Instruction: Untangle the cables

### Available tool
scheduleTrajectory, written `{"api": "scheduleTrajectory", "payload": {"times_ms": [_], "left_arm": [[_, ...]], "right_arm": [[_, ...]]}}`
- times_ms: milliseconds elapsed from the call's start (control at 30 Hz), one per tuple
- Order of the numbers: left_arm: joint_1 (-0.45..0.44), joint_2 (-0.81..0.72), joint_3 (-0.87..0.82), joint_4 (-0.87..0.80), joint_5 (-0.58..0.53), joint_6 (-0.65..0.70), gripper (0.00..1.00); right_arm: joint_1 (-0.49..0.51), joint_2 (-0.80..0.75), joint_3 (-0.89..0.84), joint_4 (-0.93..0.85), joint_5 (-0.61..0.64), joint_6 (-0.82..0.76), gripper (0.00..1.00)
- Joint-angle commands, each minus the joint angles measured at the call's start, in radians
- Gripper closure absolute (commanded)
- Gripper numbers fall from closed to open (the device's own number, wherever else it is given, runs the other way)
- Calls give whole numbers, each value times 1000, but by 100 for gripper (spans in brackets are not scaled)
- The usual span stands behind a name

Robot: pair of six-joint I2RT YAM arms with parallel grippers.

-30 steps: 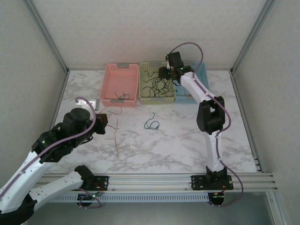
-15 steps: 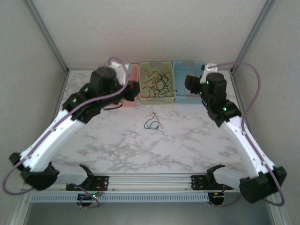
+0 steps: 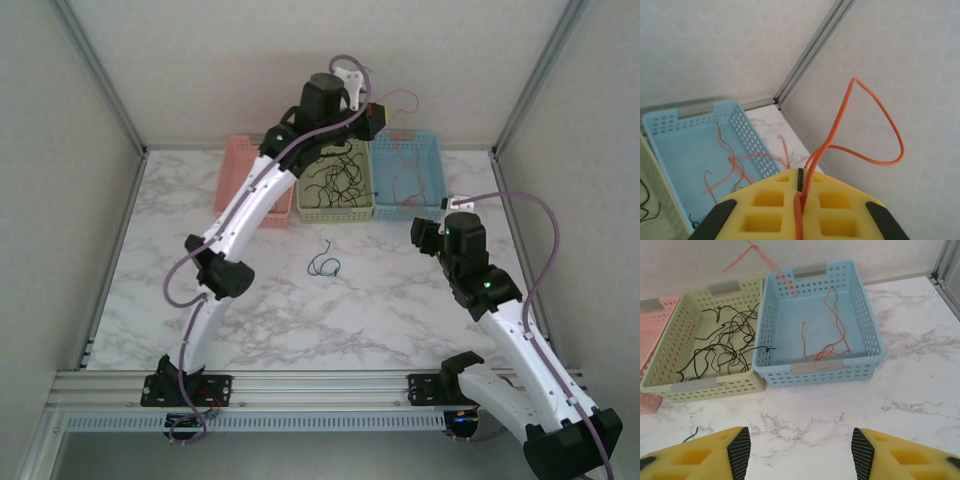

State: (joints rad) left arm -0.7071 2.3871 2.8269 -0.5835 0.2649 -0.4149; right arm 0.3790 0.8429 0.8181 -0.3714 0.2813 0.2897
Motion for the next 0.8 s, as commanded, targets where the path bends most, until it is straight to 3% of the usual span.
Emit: {"api": "scheduleTrajectory", "payload": {"times_ms": [0,133,200,233,333,367,433,533,767], "left_arm": [[28,89,43,179,61,-106,100],[28,212,42,256,27,-124,100],[30,268,42,254,3,-109,91],[32,299,42,246,-10,-104,81],[34,357,43,234,36,-104,32],[32,362,44,227,75,-102,22],[22,334,48,161,101,-47,11],[8,245,43,41,85,69,6],[15,13,-9,-159,17,189,8]], "right_arm": [[-4,-27,-16,-35,15,18,41],[-4,-49,-20,-55,2,19,41],[-5,-53,-18,-63,-7,21,41],[-5,-52,-16,-63,-13,22,41],[-4,-44,-11,-63,-30,20,42],[-4,-40,-11,-62,-32,19,41],[-4,-31,-12,-56,-32,16,41],[-4,-20,-10,-39,-31,16,41],[-5,52,-26,-1,-115,6,42]]}}
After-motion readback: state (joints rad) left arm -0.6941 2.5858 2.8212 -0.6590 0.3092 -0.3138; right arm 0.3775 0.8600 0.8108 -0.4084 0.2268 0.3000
